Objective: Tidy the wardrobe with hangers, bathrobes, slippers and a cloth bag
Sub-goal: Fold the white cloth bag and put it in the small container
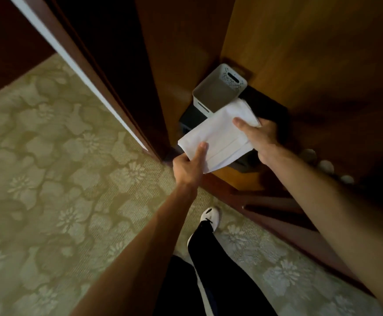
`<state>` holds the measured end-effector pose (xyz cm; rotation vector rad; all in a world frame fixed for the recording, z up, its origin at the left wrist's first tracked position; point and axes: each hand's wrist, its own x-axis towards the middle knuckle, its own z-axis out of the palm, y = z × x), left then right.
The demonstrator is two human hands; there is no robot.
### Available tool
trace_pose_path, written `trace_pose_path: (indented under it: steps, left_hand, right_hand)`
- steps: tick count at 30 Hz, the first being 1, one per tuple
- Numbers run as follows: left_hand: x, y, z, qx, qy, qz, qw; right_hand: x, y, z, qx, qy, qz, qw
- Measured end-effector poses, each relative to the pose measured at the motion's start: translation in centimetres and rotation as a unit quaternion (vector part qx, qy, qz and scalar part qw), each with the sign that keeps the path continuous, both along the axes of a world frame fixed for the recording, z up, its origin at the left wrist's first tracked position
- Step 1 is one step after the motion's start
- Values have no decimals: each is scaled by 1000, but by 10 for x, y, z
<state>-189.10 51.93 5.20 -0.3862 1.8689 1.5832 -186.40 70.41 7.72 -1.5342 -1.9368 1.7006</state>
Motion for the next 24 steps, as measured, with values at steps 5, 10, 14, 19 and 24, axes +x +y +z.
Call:
trace_pose_path:
  steps: [5,10,14,19,24]
  left_hand:
    - [-60,65,-60,-52,39,-56,996]
    - [-114,127,-121,-108,76,-109,985]
    - [-147,164,-155,-171,108,-122,972]
    - [-192,204,-195,-218,95,-145,961]
    - [-225,236,-227,-185,75,-133,971]
  right_hand:
    - [-71,67,-75,11,-20,24,999]
    - [-124,141,-128,48,-72,114,990]
    - [-160,186,-162,62,-87,152,982]
    - [-191,223,-202,62,-35,160,985]
    - [-225,253,-232,66,-22,176,982]
